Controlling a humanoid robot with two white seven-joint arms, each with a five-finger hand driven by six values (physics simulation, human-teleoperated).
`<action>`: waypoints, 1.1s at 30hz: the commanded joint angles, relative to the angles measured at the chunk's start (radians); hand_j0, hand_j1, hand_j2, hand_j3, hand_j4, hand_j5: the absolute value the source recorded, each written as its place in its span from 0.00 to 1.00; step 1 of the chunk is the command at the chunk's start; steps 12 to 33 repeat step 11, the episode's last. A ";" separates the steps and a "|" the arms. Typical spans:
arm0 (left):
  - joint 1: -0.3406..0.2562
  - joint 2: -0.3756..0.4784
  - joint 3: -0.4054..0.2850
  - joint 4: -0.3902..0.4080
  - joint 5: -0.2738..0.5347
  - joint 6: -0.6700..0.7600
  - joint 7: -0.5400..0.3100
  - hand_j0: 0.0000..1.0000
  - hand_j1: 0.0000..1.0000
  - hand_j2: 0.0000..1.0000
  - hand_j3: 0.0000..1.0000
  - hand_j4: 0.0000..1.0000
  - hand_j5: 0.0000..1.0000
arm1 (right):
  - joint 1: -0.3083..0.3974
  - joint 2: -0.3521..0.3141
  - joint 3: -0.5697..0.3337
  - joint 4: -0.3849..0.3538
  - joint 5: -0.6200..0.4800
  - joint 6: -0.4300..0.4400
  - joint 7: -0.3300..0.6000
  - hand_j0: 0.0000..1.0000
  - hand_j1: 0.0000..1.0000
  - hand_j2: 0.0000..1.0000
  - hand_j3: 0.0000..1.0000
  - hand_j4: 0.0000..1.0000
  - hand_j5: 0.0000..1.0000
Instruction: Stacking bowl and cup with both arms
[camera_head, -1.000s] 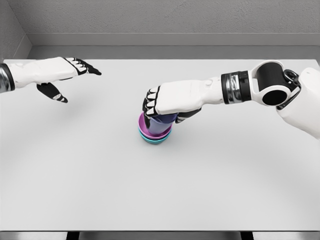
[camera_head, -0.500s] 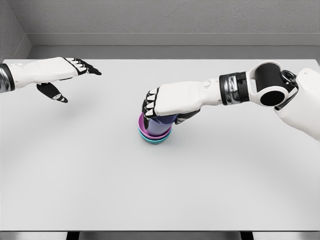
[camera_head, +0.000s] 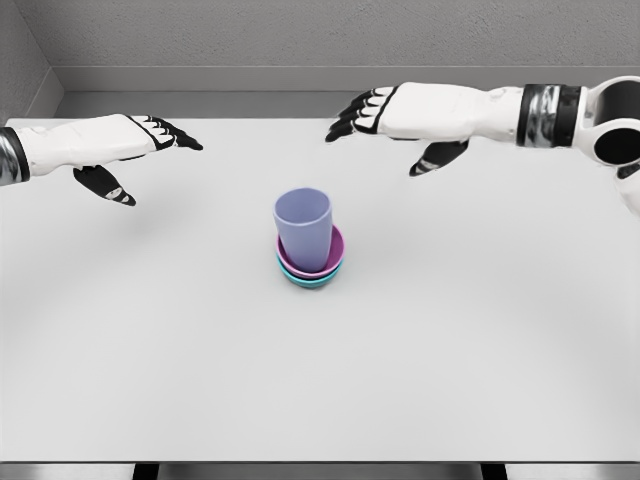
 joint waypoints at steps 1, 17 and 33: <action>0.000 -0.001 0.001 0.002 0.006 0.002 0.000 1.00 1.00 1.00 1.00 1.00 1.00 | 0.000 -0.012 -0.070 0.155 -0.009 0.003 0.000 1.00 1.00 1.00 1.00 1.00 1.00; 0.021 -0.004 0.002 0.051 0.008 0.002 0.004 1.00 1.00 1.00 1.00 1.00 1.00 | 0.043 -0.010 -0.027 0.198 -0.004 0.003 0.000 1.00 1.00 1.00 1.00 1.00 1.00; 0.021 -0.004 0.002 0.051 0.008 0.002 0.004 1.00 1.00 1.00 1.00 1.00 1.00 | 0.043 -0.010 -0.027 0.198 -0.004 0.003 0.000 1.00 1.00 1.00 1.00 1.00 1.00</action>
